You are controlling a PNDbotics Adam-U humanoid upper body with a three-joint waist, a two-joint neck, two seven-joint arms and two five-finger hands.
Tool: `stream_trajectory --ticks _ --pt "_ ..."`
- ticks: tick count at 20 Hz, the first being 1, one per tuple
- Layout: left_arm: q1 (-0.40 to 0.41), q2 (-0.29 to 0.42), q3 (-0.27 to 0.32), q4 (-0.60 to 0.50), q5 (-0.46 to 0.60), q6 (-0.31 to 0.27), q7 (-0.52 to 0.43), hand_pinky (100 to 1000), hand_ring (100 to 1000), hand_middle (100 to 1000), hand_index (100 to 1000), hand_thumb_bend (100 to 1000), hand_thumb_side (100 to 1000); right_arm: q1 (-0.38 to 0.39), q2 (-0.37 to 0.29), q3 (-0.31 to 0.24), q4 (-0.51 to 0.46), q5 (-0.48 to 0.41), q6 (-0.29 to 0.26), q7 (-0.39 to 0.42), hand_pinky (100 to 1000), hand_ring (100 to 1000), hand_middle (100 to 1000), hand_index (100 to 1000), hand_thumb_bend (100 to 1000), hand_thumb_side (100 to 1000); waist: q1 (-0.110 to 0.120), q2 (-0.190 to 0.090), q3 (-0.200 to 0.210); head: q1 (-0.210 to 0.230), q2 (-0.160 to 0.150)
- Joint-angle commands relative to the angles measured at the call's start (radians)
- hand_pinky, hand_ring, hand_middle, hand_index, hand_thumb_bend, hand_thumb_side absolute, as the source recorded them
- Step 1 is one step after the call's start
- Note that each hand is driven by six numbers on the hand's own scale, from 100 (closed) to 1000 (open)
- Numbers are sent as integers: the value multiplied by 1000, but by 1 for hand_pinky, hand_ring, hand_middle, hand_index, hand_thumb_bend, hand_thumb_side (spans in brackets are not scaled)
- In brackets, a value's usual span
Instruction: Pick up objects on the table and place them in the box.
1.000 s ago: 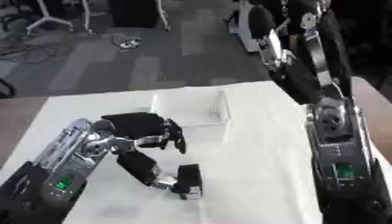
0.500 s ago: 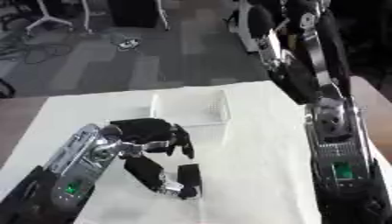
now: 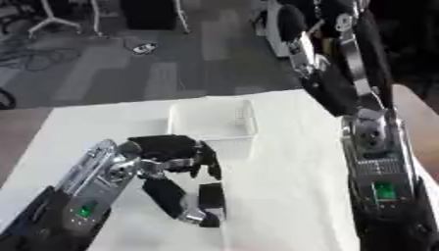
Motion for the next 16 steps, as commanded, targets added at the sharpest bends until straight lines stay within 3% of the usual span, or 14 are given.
stream_trajectory --ticks 1,16 --pt "-17 8 2 -5 -11 -20 -21 406 580 701 799 532 724 -13 4 2 -11 -1 0 1 132 414 528 737 319 1000 1 -8 -1 10 1" --pt "-21 5 3 12 -51 -38 9 378 549 669 772 467 740 -14 3 4 -10 -2 -1 5 132 414 528 734 319 1000 1 -8 -1 10 2"
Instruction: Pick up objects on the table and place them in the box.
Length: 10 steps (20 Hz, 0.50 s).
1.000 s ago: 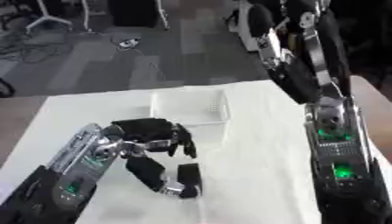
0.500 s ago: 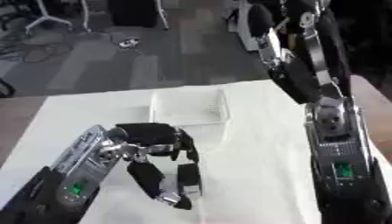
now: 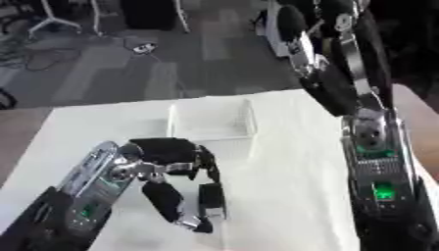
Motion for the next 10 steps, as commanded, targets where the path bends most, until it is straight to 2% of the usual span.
stream_trajectory --ticks 1,10 --pt "-21 5 3 -3 -14 -6 12 378 550 670 773 469 737 -14 3 3 -10 -2 -2 3 132 414 528 734 319 1000 1 -8 -1 10 1" --pt "-26 -7 -11 10 -71 5 76 370 530 648 750 458 769 -14 4 5 -10 -3 -2 4 132 414 528 733 320 1000 1 -8 -3 10 2"
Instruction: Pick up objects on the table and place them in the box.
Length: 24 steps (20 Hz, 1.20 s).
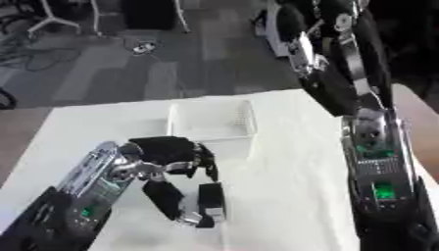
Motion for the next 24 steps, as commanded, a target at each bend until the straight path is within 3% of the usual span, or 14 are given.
stream_trajectory --ticks 1,12,24 --pt "-25 -2 -5 0 -24 -5 17 370 530 647 750 458 769 -14 4 3 -10 -3 -1 2 132 414 528 733 320 1000 1 -8 -1 10 1" --pt "-28 -15 -19 28 -136 -34 76 425 560 667 742 467 737 -14 6 4 -13 -2 -1 5 133 414 528 733 319 1000 1 -8 -4 12 3" --pt "-28 -15 -7 35 -251 -42 114 460 576 688 741 370 705 -14 6 5 -13 -3 0 6 132 414 528 732 318 1000 1 -8 -3 12 5"
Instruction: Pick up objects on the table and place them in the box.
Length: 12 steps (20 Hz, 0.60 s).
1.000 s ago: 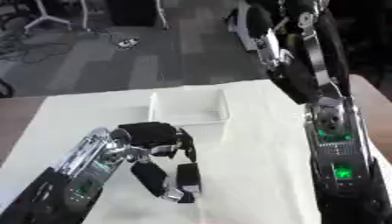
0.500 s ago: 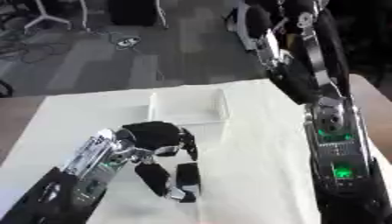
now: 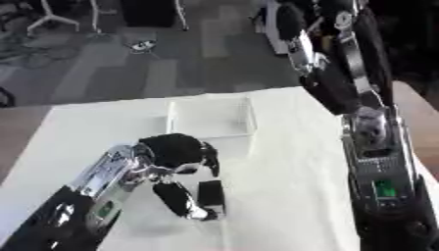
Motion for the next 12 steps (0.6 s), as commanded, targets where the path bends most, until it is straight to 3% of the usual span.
stream_trajectory --ticks 1,12 --pt "-21 4 16 -15 -36 1 15 478 581 693 741 368 711 -14 5 1 -13 -2 1 4 133 414 527 731 318 1000 0 -9 0 5 -3" --pt "-13 -5 14 15 -111 -23 10 509 599 710 746 388 730 -15 6 3 -15 -1 0 6 133 414 527 728 317 1000 0 -8 -1 3 -3"
